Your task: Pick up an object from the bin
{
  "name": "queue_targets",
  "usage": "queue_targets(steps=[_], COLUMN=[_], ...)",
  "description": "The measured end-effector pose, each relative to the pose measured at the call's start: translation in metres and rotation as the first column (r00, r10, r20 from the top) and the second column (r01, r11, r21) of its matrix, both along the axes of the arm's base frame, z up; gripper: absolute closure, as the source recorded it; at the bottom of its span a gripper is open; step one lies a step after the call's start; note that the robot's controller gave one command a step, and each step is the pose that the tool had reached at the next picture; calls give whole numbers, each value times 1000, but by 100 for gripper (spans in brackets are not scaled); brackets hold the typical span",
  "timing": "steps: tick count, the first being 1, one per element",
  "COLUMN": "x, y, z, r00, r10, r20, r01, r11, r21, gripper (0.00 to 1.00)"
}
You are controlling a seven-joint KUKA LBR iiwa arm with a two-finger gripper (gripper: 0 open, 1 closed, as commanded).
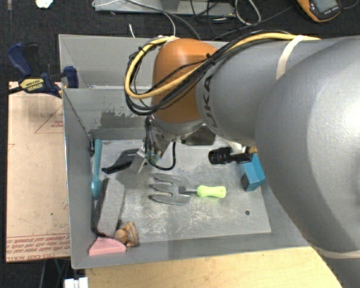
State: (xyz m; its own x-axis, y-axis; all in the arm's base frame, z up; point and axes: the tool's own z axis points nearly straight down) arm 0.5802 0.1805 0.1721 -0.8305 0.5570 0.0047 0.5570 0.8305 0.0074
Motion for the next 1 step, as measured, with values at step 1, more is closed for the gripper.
queue_targets(steps=[1], x=[1], y=[0], z=[47], r00=[1000], r10=[1], r20=[1], r01=[-1], r11=[1000], r21=[0], gripper=[100])
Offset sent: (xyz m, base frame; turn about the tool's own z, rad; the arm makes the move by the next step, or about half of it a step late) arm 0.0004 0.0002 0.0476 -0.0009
